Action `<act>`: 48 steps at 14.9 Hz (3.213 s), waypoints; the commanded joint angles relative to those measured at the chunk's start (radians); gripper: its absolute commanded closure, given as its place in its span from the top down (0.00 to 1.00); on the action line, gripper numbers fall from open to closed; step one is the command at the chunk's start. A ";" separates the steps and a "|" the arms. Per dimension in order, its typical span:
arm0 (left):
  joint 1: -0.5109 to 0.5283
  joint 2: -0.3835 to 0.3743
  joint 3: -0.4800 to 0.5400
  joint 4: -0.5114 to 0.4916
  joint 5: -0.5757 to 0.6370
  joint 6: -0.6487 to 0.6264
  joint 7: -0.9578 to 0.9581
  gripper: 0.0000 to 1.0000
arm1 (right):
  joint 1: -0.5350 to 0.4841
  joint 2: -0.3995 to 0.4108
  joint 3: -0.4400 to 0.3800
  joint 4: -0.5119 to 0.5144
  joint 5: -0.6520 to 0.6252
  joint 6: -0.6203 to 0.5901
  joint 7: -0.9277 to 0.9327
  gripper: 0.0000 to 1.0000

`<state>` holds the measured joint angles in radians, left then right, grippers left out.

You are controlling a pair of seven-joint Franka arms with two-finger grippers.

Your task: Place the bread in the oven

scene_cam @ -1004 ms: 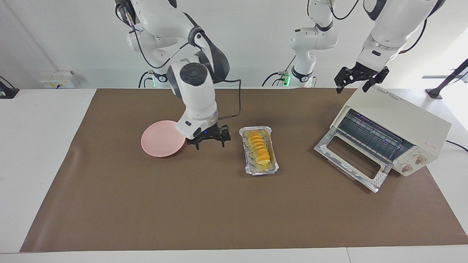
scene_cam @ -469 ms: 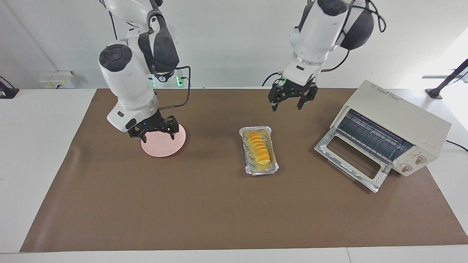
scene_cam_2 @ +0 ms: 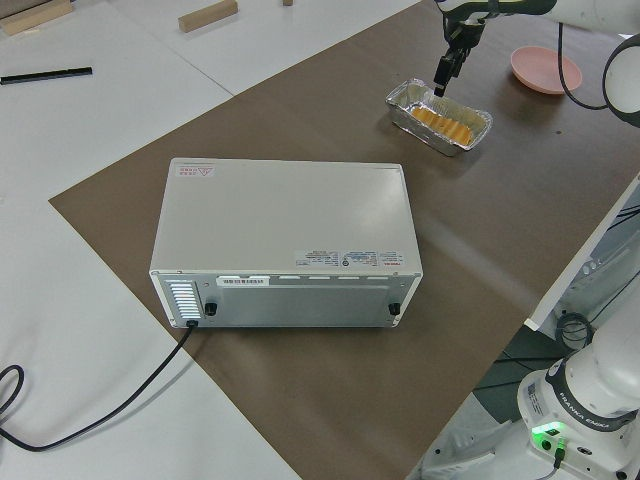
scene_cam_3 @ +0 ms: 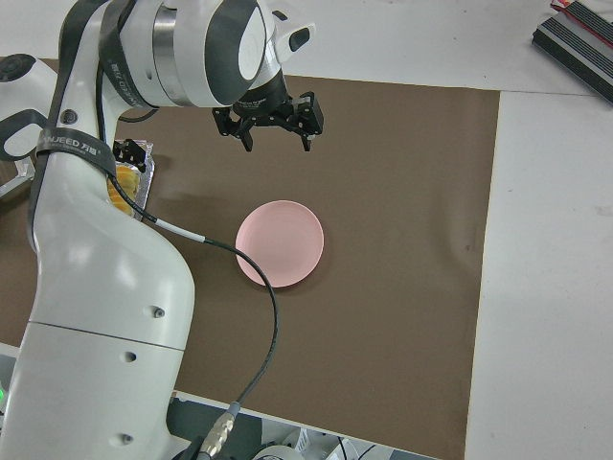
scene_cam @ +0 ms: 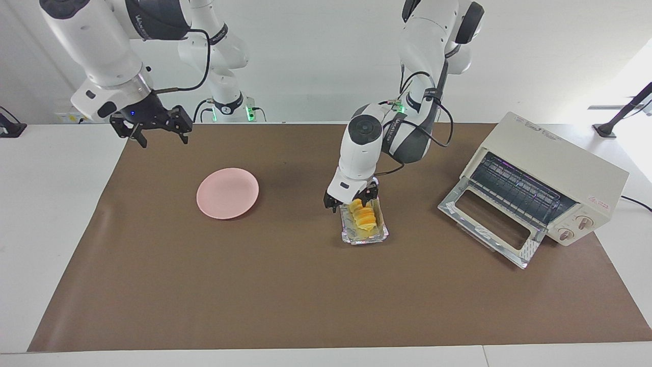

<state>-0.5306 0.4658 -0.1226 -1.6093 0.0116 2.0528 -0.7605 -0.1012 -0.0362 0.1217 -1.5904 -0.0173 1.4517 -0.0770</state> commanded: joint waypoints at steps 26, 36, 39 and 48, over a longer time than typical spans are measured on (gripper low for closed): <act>0.308 -0.145 0.046 0.063 -0.055 -0.255 -0.060 0.00 | -0.058 -0.050 -0.033 -0.051 0.031 0.069 -0.056 1.00; 0.582 -0.239 0.055 -0.076 -0.035 -0.301 0.053 0.00 | -0.052 -0.053 -0.033 -0.056 0.031 0.055 -0.056 1.00; 0.616 -0.257 0.055 -0.115 -0.013 -0.296 0.053 0.00 | -0.051 -0.053 -0.033 -0.056 0.031 0.055 -0.056 1.00; 0.646 -0.282 0.054 -0.176 0.031 -0.284 0.061 0.00 | -0.052 -0.053 -0.033 -0.056 0.031 0.055 -0.056 1.00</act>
<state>0.1015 0.2269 -0.0612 -1.7336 0.0230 1.7574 -0.7129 -0.1480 -0.0838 0.0849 -1.6462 0.0214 1.5210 -0.1135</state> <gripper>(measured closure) 0.982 0.000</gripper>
